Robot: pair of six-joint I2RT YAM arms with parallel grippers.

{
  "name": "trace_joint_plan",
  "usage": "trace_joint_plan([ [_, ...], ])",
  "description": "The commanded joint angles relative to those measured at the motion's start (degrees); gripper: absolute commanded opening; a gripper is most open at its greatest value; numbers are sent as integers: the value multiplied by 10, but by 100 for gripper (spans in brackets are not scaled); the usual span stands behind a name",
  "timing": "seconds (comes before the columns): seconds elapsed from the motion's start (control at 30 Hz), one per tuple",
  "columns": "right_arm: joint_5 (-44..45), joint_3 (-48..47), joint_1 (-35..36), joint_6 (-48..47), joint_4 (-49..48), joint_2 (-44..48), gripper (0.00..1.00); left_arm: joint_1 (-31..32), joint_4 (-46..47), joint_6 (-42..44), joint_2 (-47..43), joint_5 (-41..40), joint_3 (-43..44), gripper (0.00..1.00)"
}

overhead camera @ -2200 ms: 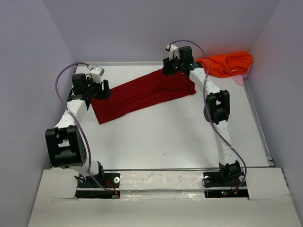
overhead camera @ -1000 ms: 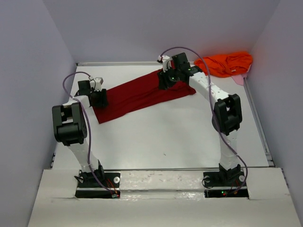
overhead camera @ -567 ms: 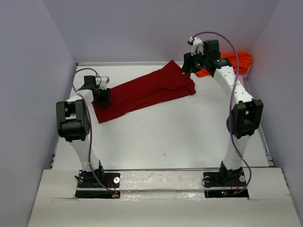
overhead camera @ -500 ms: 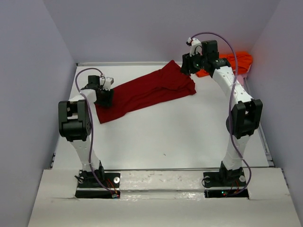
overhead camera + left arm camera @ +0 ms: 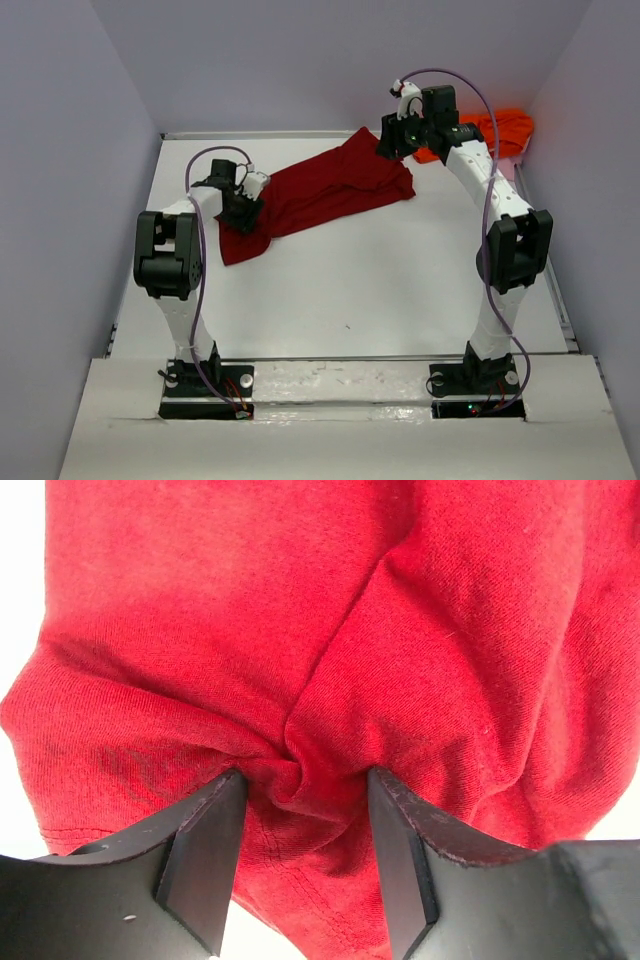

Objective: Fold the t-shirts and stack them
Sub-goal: Rotate the rectangle-folded T-shirt at the center of the board.

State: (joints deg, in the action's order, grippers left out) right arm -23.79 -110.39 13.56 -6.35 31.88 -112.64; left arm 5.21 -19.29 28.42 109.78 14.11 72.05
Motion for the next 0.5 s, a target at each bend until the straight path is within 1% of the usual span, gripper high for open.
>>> trace_joint_plan([
  [0.0, -13, -4, 0, 7, -8, -6, 53, 10, -189, 16, 54, 31, -52, 60],
  [0.13, -6, -8, 0, 4, -8, -23, 53, 18, -225, 37, 36, 43, -67, 58],
  [0.37, -4, -27, 0, 7, -6, -57, 53, 77, -283, 66, 6, 56, -85, 57],
  [0.47, -1, -30, 0, 6, -5, -63, 53, 111, -312, 81, -7, 76, -88, 57],
])
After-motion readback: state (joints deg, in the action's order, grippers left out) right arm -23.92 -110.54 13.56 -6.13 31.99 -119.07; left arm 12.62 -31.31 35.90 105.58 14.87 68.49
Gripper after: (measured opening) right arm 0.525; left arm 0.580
